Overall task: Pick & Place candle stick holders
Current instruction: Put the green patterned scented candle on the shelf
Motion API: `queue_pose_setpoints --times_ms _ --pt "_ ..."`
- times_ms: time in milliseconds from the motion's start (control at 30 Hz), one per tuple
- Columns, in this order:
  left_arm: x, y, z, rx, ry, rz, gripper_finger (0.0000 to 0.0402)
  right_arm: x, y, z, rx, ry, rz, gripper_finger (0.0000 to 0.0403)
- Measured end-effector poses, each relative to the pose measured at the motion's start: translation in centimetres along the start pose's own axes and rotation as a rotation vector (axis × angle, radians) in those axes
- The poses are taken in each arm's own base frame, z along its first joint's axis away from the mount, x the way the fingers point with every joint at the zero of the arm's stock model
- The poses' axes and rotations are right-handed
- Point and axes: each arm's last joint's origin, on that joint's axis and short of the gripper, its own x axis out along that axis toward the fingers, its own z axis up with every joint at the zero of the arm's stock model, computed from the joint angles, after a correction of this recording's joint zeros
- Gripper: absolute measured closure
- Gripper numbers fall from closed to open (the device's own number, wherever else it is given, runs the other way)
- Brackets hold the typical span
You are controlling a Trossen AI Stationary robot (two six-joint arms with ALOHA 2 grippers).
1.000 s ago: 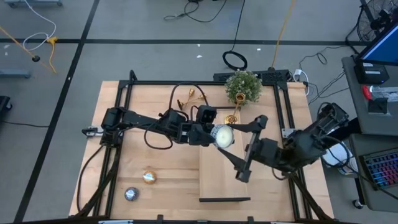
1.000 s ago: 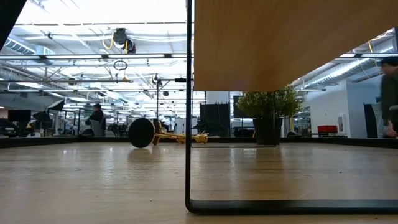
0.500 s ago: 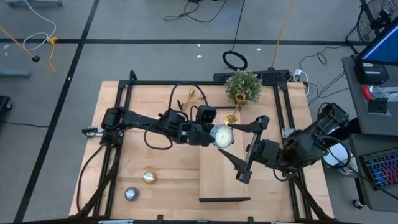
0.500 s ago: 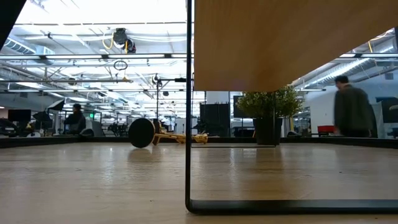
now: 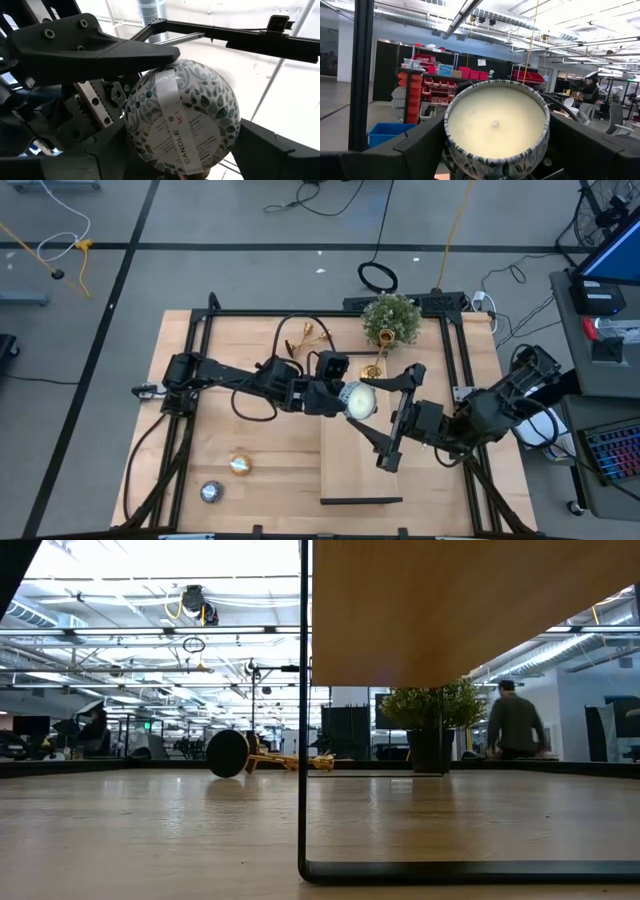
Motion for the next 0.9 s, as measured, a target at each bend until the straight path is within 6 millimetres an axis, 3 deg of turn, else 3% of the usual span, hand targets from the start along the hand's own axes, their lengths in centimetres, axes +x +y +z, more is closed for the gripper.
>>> queue_pose_setpoints --times_ms 167,367,600,900 --pt "-0.02 0.06 0.01 -0.004 0.001 0.004 0.0112 -0.01 -0.03 -0.11 0.004 0.018 -0.024 0.0080" --pt "-0.02 0.07 0.01 -0.009 0.005 0.004 0.0112 -0.02 -0.03 -0.21 0.008 0.029 -0.033 0.0115" --pt "0.00 0.10 -0.09 -0.011 0.020 0.005 0.0111 -0.03 -0.02 -0.23 0.016 0.031 -0.035 0.0115" --pt "0.12 0.39 -0.45 -0.020 0.024 0.042 0.0041 -0.06 -0.11 -0.34 0.022 0.056 -0.087 0.0116"
